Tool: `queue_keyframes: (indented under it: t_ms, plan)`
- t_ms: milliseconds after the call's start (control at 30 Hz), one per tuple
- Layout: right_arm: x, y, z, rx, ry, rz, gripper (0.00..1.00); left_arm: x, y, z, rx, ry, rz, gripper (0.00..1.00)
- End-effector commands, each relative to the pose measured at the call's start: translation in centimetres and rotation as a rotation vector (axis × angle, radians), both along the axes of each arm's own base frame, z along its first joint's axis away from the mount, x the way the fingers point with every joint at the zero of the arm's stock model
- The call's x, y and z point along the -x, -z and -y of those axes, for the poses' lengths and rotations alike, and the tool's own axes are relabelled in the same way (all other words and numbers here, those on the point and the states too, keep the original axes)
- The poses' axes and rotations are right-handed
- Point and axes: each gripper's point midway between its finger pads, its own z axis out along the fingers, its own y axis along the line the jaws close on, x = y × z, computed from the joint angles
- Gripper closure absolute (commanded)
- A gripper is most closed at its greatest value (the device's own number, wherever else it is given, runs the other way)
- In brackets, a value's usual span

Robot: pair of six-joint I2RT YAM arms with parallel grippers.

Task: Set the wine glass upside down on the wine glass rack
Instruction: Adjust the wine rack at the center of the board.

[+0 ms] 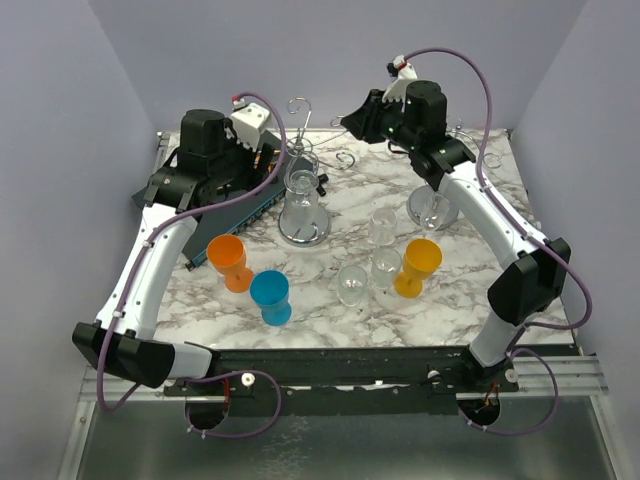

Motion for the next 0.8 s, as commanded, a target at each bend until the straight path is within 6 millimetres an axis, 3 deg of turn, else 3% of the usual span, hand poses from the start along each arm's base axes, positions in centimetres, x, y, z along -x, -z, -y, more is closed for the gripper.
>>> queue_keyframes:
  t_ms: [0, 433, 767]
  plan:
    - [1.6, 1.3, 0.6, 0.023, 0.005, -0.045, 0.90, -1.9, -1.4, -0.5, -0.017, -0.033, 0.063, 0.32]
    - [3.9, 3.7, 0.8, 0.038, 0.058, -0.130, 0.93, -4.7, -1.6, -2.3, -0.040, -0.102, 0.093, 0.33]
    - [6.4, 4.7, 2.0, 0.030, 0.098, -0.142, 0.94, -5.6, -1.3, -2.0, -0.035, -0.092, 0.090, 0.33]
